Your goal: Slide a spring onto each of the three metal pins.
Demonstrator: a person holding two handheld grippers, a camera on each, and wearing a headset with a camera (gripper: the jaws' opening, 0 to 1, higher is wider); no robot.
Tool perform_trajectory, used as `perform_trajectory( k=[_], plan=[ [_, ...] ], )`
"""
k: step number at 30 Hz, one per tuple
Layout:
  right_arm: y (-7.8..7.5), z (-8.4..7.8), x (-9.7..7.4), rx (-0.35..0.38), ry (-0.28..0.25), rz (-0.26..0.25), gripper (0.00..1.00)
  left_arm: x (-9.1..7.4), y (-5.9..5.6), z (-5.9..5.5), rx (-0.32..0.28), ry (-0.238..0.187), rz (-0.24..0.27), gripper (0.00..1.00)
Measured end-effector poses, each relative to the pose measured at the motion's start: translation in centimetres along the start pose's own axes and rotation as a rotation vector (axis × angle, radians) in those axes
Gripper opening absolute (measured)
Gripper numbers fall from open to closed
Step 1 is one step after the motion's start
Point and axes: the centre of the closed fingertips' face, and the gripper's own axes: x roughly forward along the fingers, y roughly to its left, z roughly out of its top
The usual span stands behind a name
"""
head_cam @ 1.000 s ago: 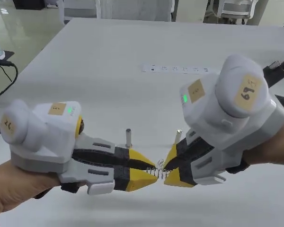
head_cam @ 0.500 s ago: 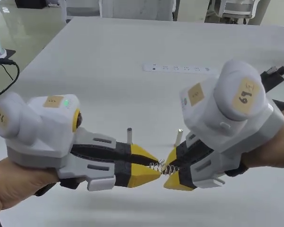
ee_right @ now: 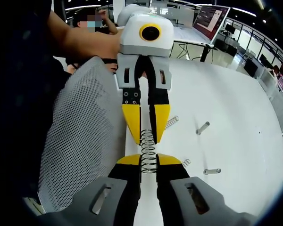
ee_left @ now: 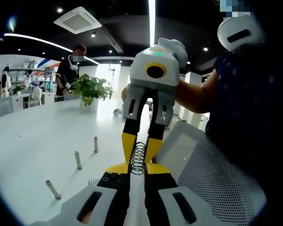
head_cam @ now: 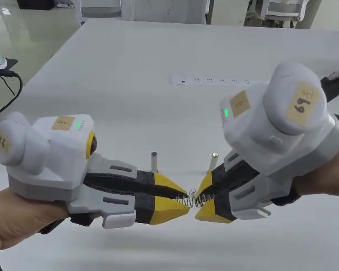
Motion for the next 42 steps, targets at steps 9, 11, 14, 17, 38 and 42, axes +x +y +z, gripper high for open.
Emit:
perform_trajectory(
  k=[9, 11, 14, 17, 38, 42],
  plan=[
    [0.2, 0.9, -0.5, 0.049, -0.011, 0.013, 0.08, 0.2, -0.2, -0.2, 0.027, 0.015, -0.006, 0.03],
    [0.3, 1.0, -0.6, 0.054, -0.007, 0.016, 0.08, 0.3, -0.1, -0.4, 0.037, 0.023, -0.003, 0.03],
    [0.5, 1.4, -0.8, 0.074, -0.020, 0.030, 0.08, 0.4, -0.3, -0.6, 0.043, 0.036, -0.009, 0.02],
    [0.5, 1.4, -0.8, 0.074, -0.012, 0.024, 0.08, 0.4, -0.2, -0.5, 0.048, 0.033, -0.006, 0.02],
    [0.6, 2.2, -1.1, 0.064, 0.017, 0.014, 0.08, 1.1, -0.5, -0.6, 0.075, 0.053, -0.012, 0.03],
    [0.5, 2.3, -1.0, 0.060, 0.016, 0.011, 0.08, 1.2, -0.3, -0.7, 0.078, 0.059, -0.013, 0.03]
  ],
)
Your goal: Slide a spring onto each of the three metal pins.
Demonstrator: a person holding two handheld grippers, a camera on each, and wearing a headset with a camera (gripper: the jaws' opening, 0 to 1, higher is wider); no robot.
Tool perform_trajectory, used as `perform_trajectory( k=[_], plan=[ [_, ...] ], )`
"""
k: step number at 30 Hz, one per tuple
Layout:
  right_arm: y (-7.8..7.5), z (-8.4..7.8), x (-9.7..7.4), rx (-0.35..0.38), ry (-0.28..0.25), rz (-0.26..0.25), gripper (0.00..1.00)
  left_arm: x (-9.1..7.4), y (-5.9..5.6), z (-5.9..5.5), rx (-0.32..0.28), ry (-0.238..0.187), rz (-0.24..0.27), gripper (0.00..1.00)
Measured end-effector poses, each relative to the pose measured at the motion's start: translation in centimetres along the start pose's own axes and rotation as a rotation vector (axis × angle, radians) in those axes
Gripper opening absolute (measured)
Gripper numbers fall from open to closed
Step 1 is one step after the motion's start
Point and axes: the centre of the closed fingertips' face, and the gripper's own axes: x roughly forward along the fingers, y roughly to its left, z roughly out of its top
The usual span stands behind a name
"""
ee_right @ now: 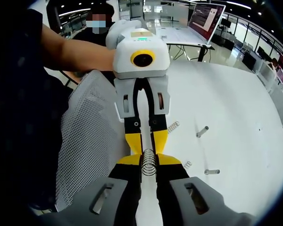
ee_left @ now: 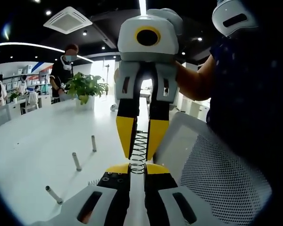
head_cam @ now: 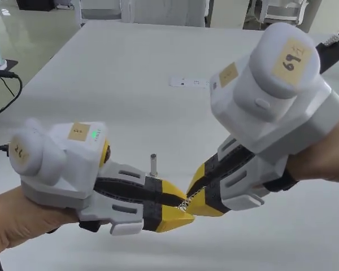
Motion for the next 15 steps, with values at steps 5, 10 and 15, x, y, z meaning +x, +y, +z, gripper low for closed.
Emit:
perform_trajectory(
  k=[5, 10, 15],
  plan=[
    [0.03, 0.06, 0.00, -0.003, 0.003, 0.002, 0.08, 0.19, 0.00, -0.09, 0.002, 0.003, -0.006, 0.03],
    [-0.15, -0.09, 0.00, -0.005, 0.011, -0.001, 0.08, 0.28, 0.24, -0.13, -0.003, 0.005, -0.002, 0.03],
    [-0.32, -0.10, 0.01, -0.011, 0.016, -0.002, 0.08, 0.31, 0.29, -0.24, -0.008, 0.010, -0.005, 0.06]
  ],
)
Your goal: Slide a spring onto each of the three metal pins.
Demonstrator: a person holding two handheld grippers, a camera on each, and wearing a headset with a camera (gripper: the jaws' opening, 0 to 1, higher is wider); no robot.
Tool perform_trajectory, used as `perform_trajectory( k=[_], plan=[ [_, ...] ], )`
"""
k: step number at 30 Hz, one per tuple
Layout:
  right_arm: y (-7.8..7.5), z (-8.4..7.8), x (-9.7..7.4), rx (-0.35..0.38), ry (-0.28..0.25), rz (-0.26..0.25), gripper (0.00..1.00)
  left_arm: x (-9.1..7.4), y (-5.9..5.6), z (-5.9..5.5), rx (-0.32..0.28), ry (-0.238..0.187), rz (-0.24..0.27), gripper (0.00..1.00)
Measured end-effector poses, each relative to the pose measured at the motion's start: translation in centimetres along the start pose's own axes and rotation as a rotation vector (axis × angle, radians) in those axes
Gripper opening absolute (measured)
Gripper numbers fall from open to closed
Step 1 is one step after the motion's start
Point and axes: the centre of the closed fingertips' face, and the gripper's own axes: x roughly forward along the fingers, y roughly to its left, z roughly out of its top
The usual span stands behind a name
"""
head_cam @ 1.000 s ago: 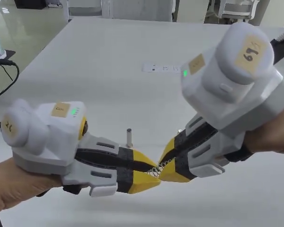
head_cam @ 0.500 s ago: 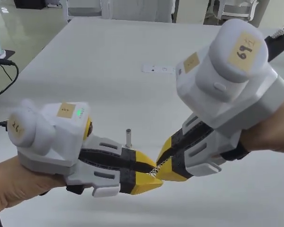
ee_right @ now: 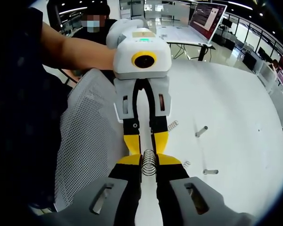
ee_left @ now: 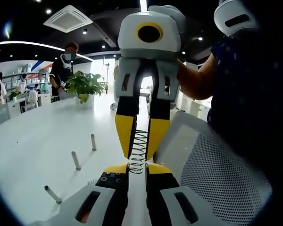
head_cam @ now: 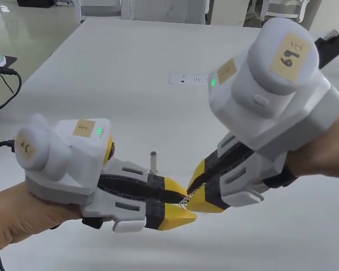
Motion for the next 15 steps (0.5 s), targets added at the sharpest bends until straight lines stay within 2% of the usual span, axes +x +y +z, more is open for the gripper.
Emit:
perform_trajectory(
  k=[7, 15],
  plan=[
    [-0.7, -0.4, -0.3, 0.001, 0.013, -0.016, 0.08, -0.6, 0.5, -0.2, -0.010, 0.003, 0.018, 0.10],
    [-1.6, -1.8, -1.1, 0.023, 0.041, -0.032, 0.08, -2.0, 1.1, -0.6, -0.028, -0.011, 0.070, 0.14]
  ],
)
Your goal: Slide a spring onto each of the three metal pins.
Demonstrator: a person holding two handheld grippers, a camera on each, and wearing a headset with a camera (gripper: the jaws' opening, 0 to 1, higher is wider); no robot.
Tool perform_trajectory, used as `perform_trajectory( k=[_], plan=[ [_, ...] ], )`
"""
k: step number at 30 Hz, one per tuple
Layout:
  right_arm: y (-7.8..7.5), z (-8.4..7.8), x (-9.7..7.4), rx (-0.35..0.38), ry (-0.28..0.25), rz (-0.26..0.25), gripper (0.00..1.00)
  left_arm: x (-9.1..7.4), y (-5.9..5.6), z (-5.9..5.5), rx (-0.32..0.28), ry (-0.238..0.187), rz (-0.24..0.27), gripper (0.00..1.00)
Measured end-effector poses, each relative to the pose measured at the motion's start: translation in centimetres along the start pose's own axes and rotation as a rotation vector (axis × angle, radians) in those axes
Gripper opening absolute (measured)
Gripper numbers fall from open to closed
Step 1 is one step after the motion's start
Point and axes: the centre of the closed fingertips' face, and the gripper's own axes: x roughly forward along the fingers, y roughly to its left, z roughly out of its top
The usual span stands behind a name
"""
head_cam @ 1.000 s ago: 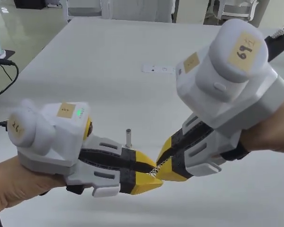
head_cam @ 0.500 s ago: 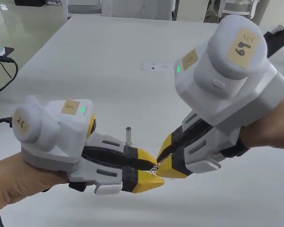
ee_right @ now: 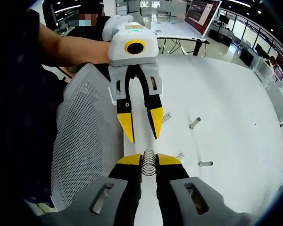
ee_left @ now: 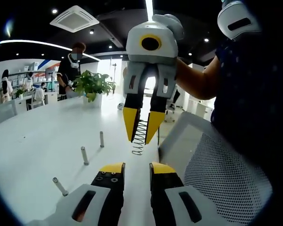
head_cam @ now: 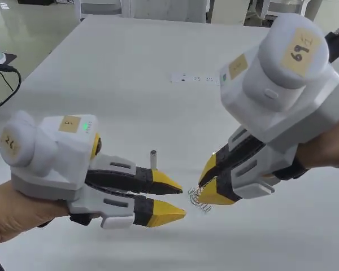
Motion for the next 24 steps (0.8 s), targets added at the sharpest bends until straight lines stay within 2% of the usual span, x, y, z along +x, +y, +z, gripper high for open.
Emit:
perform_trajectory(
  k=[11, 16, 24],
  plan=[
    [-1.9, -2.0, -1.6, 0.056, 0.018, -0.049, 0.08, -1.7, 1.0, -1.4, -0.039, -0.006, 0.081, 0.24],
    [-2.8, -3.0, -2.3, 0.084, 0.024, -0.070, 0.08, -2.6, 1.9, -1.9, -0.066, -0.014, 0.131, 0.34],
    [-4.7, -5.0, -3.6, 0.127, 0.061, -0.110, 0.08, -3.5, 2.8, -2.6, -0.078, -0.013, 0.191, 0.44]
  ],
)
